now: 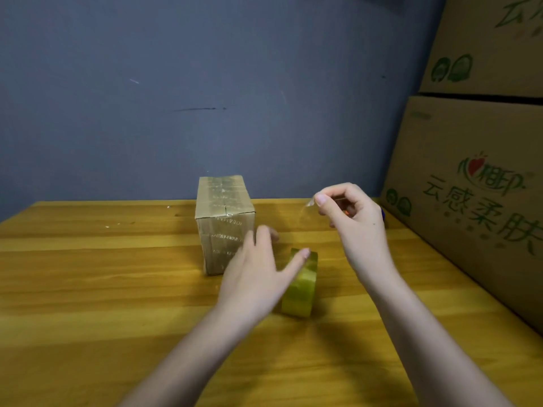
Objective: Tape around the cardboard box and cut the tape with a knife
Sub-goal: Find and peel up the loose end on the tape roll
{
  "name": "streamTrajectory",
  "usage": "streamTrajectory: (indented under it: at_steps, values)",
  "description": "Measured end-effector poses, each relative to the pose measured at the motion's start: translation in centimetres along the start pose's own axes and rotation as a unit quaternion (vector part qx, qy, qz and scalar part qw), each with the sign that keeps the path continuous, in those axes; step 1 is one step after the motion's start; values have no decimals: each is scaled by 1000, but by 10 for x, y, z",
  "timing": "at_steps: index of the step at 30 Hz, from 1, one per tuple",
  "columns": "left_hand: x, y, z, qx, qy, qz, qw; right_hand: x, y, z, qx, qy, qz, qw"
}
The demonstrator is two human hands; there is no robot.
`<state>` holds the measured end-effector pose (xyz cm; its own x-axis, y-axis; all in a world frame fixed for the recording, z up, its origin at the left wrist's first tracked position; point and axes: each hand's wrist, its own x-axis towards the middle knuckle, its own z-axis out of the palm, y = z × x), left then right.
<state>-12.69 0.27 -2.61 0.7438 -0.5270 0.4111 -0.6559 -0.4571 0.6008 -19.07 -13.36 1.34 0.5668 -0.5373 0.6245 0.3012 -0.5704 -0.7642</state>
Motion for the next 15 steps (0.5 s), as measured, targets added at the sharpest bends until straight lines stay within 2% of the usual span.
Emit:
streamTrajectory:
  at_steps: [3, 5, 10, 15]
  values:
    - [21, 4, -13, -205, 47, 83, 974, 1, -2, -2, -2, -6, 4, 1000]
    - [33, 9, -15, -260, 29, 107, 959, 1, -4, -2, -9, -7, -4, 1000]
    - [43, 20, -17, -341, 14, 93, 935, 1, -6, -3, -5, -17, -6, 1000]
    - [47, 19, -21, -345, 6, 97, 934, 1, -6, -7, -24, -46, -9, 999]
